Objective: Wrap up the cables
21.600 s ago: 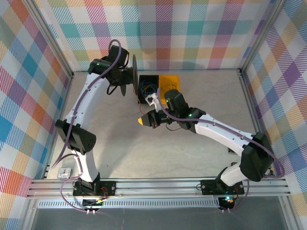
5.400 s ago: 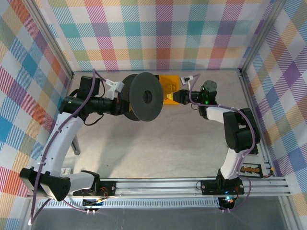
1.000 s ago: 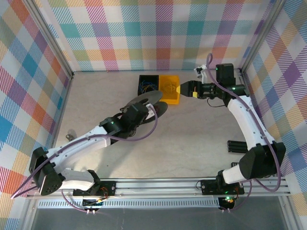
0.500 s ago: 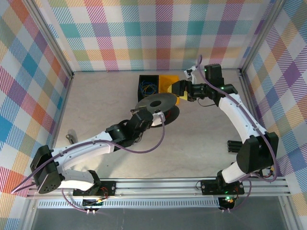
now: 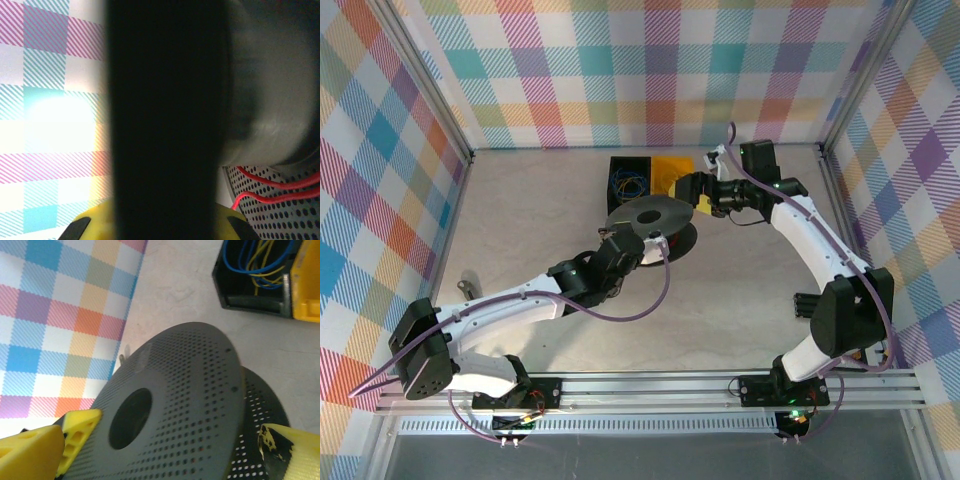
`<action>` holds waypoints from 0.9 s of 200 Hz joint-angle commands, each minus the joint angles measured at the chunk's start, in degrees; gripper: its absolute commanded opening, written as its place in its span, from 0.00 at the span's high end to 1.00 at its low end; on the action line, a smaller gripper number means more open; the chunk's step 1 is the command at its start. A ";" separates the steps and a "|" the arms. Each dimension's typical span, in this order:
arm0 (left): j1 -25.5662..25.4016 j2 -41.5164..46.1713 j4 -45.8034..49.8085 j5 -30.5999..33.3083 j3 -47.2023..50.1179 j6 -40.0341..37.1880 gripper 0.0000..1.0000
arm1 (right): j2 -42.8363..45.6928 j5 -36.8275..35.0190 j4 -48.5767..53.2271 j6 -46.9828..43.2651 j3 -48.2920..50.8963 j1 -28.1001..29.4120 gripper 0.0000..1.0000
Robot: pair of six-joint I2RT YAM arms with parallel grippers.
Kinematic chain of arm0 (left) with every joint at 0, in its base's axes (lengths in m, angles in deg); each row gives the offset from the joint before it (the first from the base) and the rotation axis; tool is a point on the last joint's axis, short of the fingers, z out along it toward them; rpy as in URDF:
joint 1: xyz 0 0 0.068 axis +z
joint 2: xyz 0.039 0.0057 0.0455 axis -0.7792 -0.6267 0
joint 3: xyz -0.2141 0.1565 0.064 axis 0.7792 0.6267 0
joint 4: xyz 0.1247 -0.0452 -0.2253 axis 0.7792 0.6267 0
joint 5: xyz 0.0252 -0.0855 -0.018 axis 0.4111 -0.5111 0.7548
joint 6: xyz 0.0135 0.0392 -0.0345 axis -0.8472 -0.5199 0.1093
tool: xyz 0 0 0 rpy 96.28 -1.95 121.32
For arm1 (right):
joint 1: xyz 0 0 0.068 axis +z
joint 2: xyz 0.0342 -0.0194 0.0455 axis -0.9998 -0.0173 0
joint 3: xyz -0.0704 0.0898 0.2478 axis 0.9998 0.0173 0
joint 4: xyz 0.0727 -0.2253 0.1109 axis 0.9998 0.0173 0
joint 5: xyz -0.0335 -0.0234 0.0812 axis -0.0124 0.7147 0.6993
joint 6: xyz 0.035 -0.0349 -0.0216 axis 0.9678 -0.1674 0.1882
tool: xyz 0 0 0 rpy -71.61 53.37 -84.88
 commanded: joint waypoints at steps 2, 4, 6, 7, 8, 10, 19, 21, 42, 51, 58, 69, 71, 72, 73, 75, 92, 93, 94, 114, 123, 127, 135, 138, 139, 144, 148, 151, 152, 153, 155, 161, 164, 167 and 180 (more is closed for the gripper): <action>-0.78 0.56 -5.51 1.62 -1.24 0.73 1.00 | -0.40 -5.52 1.44 0.04 0.01 0.32 0.01; -0.78 0.62 -5.48 1.65 -1.22 0.73 1.00 | -0.43 -5.51 1.25 0.11 -0.09 0.32 0.00; -0.82 0.59 -5.41 1.71 -1.28 0.73 1.00 | -0.44 -5.27 1.08 0.21 -0.20 0.32 0.01; -0.84 0.62 -5.41 1.69 -1.29 0.73 1.00 | -0.44 -5.16 1.03 0.24 -0.24 0.32 0.01; -0.85 0.63 -5.41 1.68 -1.29 0.73 1.00 | -0.48 -5.06 0.92 0.26 -0.30 0.27 0.01; -0.79 0.64 -5.41 1.67 -1.28 0.79 1.00 | -0.52 -4.76 0.80 0.40 -0.52 0.28 0.01; -0.79 0.55 -5.50 1.70 -1.14 0.82 1.00 | -0.72 -3.67 0.61 0.72 -1.22 0.45 0.02; -0.78 0.55 -5.45 1.72 -1.13 0.82 1.00 | -0.84 -3.42 0.56 0.78 -1.41 0.48 0.02; -0.80 0.27 -6.17 1.83 -1.04 0.42 1.00 | -1.35 -0.69 1.31 0.21 -2.63 1.33 0.05; -0.79 0.04 -6.92 2.16 -0.98 0.13 1.00 | -1.47 0.79 1.50 0.01 -2.62 1.64 0.08; -0.79 -0.30 -7.00 2.36 -1.07 -0.04 1.00 | -1.34 1.46 1.60 -0.11 -2.30 2.09 0.09; -0.84 -0.82 -7.47 2.59 -1.15 -0.31 1.00 | -0.98 2.11 1.32 -0.19 -1.40 2.42 0.11; -0.84 -0.89 -7.62 2.62 -1.13 -0.32 1.00 | -0.86 2.15 1.29 -0.08 -1.19 2.58 0.11; -0.81 -0.96 -7.66 2.63 -1.13 -0.32 1.00 | -0.74 2.16 1.27 -0.03 -1.08 2.59 0.11; -0.79 -0.99 -7.72 2.63 -1.17 -0.33 1.00 | -0.72 2.16 1.22 0.03 -0.94 2.55 0.11; -0.78 -1.09 -7.83 2.70 -1.14 -0.33 1.00 | -0.60 2.21 1.09 0.13 -0.64 2.65 0.11; -0.74 -1.79 -8.72 2.91 -1.11 -0.59 1.00 | 0.86 3.13 -0.96 1.76 2.07 2.77 0.15; -0.76 -1.85 -8.74 2.90 -1.07 -0.54 1.00 | 0.91 3.13 -1.13 1.81 2.26 2.73 0.15; -0.77 -1.88 -8.74 2.90 -1.10 -0.52 1.00 | 1.11 3.13 -1.30 1.88 2.36 2.71 0.15; -0.82 -2.41 -8.94 2.51 -1.14 -0.42 1.00 | 2.85 3.18 -3.67 3.76 4.92 2.76 0.24; -0.80 -2.44 -9.01 2.21 -1.17 -0.24 1.00 | 3.44 2.94 -4.42 4.43 5.72 2.75 0.29; -0.82 -2.44 -8.96 2.00 -1.17 -0.10 1.00 | 3.66 2.56 -4.60 4.64 6.02 2.84 0.31; -0.80 -2.35 -8.62 1.64 -1.31 0.29 1.00 | 3.95 2.01 -4.98 4.96 6.46 2.76 0.37; -0.79 -2.27 -8.46 1.42 -1.37 0.48 1.00 | 4.11 1.88 -5.19 5.10 6.55 2.77 0.38; -0.78 -2.22 -8.39 1.41 -1.42 0.56 1.00 | 4.07 1.89 -5.22 5.15 6.61 2.78 0.39; -0.86 -2.05 -7.93 1.17 -1.58 1.05 1.00 | 4.05 1.72 -5.39 5.34 6.67 2.75 0.42; -0.82 -1.88 -7.20 0.88 -1.92 1.72 1.00 | 4.05 1.56 -5.59 5.53 6.75 2.77 0.44; -0.86 -1.72 -6.66 0.50 -2.09 2.29 1.00 | 4.04 1.43 -5.81 5.80 6.88 2.75 0.47; -0.86 -1.68 -6.47 0.50 -2.35 2.48 1.00 | 4.09 1.40 -5.93 5.89 6.86 2.77 0.48; -0.86 -1.62 -6.07 0.30 -2.35 2.70 1.00 | 4.06 1.34 -6.07 5.98 6.94 2.77 0.49; -0.86 -1.55 -5.47 0.16 -2.53 3.09 1.00 | 4.09 1.30 -6.18 6.08 7.03 2.73 0.50; -0.84 -1.18 -3.76 -0.63 -3.35 4.73 1.00 | 4.00 0.90 -6.62 6.49 7.17 2.76 0.54; -0.82 -0.94 -2.55 -1.15 -3.79 5.56 1.00 | 3.99 0.73 -6.68 6.71 7.20 2.76 0.56; -0.80 -0.68 -1.32 -1.78 -4.17 6.42 1.00 | 3.95 0.57 -6.82 6.88 7.19 2.78 0.60; -0.82 0.69 2.11 -4.26 -5.20 9.37 1.00 | 3.46 0.15 -7.38 7.68 7.16 2.78 0.73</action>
